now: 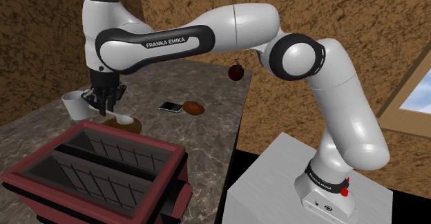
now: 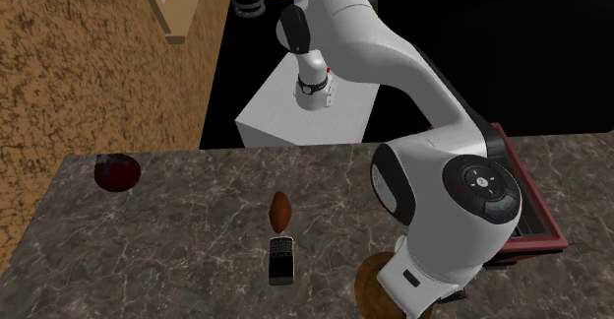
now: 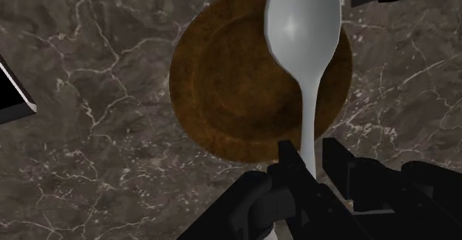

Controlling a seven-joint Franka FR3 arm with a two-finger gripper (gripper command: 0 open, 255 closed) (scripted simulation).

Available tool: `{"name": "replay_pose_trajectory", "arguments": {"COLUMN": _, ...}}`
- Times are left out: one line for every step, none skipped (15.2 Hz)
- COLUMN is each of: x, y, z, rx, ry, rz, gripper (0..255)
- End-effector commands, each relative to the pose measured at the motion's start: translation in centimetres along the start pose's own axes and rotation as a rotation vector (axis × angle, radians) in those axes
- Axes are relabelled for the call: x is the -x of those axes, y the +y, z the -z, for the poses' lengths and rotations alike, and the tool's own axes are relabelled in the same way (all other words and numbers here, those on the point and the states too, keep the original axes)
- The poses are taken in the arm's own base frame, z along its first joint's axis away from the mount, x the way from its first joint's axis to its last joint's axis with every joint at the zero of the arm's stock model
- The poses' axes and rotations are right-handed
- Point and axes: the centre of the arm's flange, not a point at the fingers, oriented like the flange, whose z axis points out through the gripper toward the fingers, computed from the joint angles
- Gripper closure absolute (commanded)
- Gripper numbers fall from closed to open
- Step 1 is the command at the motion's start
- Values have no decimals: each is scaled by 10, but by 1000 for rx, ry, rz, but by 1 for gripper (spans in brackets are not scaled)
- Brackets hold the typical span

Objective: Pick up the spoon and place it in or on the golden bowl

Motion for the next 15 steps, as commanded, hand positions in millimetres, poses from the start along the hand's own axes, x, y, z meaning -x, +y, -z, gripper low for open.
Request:
{"name": "replay_pose_trajectory", "arguments": {"x": -1, "y": 3, "z": -10, "rx": 0, "ry": 1, "rz": 0, "gripper": 255}}
{"name": "replay_pose_trajectory", "arguments": {"x": 0, "y": 3, "z": -15, "rx": 0, "ry": 1, "rz": 0, "gripper": 255}}
{"name": "replay_pose_trajectory", "arguments": {"x": 1, "y": 4, "z": -20, "rx": 0, "ry": 1, "rz": 0, "gripper": 255}}
{"name": "replay_pose_trajectory", "arguments": {"x": 2, "y": 5, "z": -26, "rx": 0, "ry": 1, "rz": 0, "gripper": 255}}
{"name": "replay_pose_trajectory", "arguments": {"x": 3, "y": 5, "z": -31, "rx": 0, "ry": 1, "rz": 0, "gripper": 255}}
{"name": "replay_pose_trajectory", "arguments": {"x": 4, "y": 6, "z": -36, "rx": 0, "ry": 1, "rz": 0, "gripper": 255}}
{"name": "replay_pose_trajectory", "arguments": {"x": 6, "y": 7, "z": -41, "rx": 0, "ry": 1, "rz": 0, "gripper": 255}}
{"name": "replay_pose_trajectory", "arguments": {"x": 7, "y": 7, "z": -46, "rx": 0, "ry": 1, "rz": 0, "gripper": 255}}
{"name": "replay_pose_trajectory", "arguments": {"x": 8, "y": 8, "z": -51, "rx": 0, "ry": 1, "rz": 0, "gripper": 255}}
{"name": "replay_pose_trajectory", "arguments": {"x": 9, "y": 9, "z": -56, "rx": 0, "ry": 1, "rz": 0, "gripper": 255}}
{"name": "replay_pose_trajectory", "arguments": {"x": 10, "y": 9, "z": -61, "rx": 0, "ry": 1, "rz": 0, "gripper": 255}}
{"name": "replay_pose_trajectory", "arguments": {"x": 11, "y": 10, "z": -66, "rx": 0, "ry": 1, "rz": 0, "gripper": 255}}
{"name": "replay_pose_trajectory", "arguments": {"x": 12, "y": 10, "z": -70, "rx": 0, "ry": 1, "rz": 0, "gripper": 255}}
{"name": "replay_pose_trajectory", "arguments": {"x": 12, "y": 10, "z": -70, "rx": 0, "ry": 1, "rz": 0, "gripper": 255}}
{"name": "replay_pose_trajectory", "arguments": {"x": 12, "y": 10, "z": -70, "rx": 0, "ry": 1, "rz": 0, "gripper": 255}}
